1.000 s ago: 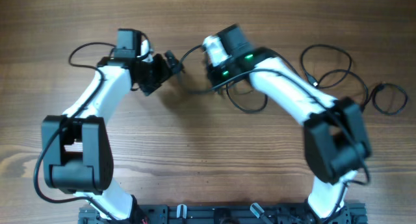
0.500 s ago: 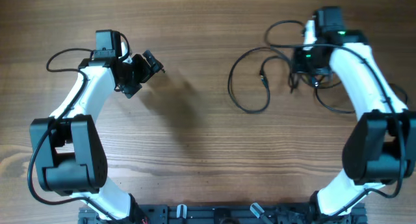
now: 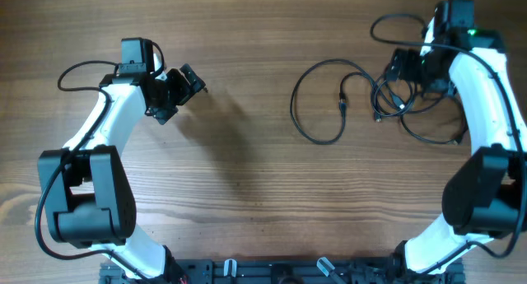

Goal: Untangle cables

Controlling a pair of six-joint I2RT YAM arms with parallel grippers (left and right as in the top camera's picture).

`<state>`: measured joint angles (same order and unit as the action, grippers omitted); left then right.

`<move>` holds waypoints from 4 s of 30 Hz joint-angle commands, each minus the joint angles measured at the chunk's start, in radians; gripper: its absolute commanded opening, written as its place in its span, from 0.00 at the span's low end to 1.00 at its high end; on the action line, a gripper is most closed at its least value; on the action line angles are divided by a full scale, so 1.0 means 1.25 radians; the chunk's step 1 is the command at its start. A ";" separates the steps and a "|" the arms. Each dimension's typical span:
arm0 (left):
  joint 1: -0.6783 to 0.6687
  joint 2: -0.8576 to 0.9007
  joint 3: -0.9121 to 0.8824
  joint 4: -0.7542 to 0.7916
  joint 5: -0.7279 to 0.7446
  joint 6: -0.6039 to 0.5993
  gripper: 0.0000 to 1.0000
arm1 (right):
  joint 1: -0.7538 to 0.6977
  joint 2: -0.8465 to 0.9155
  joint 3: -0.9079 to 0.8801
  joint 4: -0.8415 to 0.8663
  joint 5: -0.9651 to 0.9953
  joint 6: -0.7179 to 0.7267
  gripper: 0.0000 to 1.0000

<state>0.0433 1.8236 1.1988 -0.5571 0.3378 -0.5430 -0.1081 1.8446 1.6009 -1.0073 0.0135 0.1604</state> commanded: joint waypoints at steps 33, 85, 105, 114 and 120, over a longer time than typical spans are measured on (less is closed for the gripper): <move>0.003 0.002 0.010 0.000 -0.008 0.013 1.00 | 0.002 -0.054 0.046 0.022 0.025 -0.001 1.00; 0.004 0.002 0.009 0.000 -0.008 0.013 1.00 | 0.002 -0.054 0.046 0.022 0.025 -0.001 1.00; -0.043 -0.269 0.009 0.060 -0.105 0.013 1.00 | 0.002 -0.054 0.046 0.022 0.025 -0.001 1.00; -0.052 -0.714 0.009 -0.065 -0.200 0.013 1.00 | 0.002 -0.054 0.046 0.022 0.025 -0.001 1.00; -0.052 -0.856 0.009 -0.256 -0.216 0.013 1.00 | 0.002 -0.054 0.046 0.022 0.025 -0.001 1.00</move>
<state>-0.0242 0.7792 1.2110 -0.8009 0.0959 -0.5407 -0.1081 1.7798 1.6463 -0.9825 0.0277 0.1604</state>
